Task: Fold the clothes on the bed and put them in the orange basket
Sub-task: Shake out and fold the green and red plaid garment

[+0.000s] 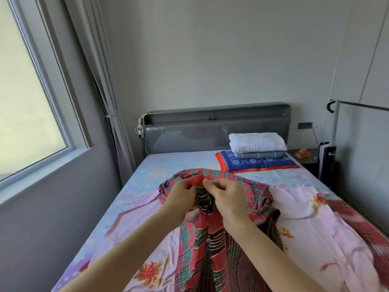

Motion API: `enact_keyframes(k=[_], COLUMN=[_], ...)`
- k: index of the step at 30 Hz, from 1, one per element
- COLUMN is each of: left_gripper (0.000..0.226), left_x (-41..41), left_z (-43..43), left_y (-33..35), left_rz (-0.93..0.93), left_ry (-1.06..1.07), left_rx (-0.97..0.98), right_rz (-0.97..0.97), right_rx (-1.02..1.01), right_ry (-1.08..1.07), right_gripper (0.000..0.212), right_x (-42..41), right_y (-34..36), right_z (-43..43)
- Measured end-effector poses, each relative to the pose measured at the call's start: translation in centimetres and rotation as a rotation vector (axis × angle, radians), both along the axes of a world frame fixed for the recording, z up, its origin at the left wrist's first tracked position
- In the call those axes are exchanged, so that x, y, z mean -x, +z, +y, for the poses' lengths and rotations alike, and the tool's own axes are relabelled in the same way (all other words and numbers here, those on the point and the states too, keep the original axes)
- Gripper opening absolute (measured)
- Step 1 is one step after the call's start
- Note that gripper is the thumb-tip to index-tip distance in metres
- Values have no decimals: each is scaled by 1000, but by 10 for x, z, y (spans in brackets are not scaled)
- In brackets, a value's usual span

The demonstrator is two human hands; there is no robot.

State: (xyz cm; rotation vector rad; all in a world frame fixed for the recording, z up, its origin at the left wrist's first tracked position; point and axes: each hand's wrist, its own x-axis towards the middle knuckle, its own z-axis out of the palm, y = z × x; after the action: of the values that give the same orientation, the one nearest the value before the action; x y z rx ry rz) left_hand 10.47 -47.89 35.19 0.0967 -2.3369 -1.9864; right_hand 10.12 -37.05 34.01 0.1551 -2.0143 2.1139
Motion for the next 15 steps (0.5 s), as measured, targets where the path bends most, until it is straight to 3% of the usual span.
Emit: enact_keyframes(k=[3, 7, 11, 13, 15], left_gripper=[25, 27, 24, 25, 27], left_x=[-6, -16, -24, -27, -29], left_z=[-9, -25, -35, -39, -44], left_y=[6, 22, 26, 23, 22], left_rz=[54, 66, 90, 62, 7], left_ry=[-12, -177, -346, -341, -325], left_rx=[132, 56, 376, 350, 203], right_rz=[-21, 8, 106, 131, 150], right_rx=[11, 40, -123, -141, -160], right_ry=[-37, -70, -35, -42, -35], right_gripper=[13, 10, 21, 26, 24], right_x=[-6, -11, -24, -27, -30], right_y=[-1, 7, 6, 2, 1], right_z=[2, 6, -10, -16, -20])
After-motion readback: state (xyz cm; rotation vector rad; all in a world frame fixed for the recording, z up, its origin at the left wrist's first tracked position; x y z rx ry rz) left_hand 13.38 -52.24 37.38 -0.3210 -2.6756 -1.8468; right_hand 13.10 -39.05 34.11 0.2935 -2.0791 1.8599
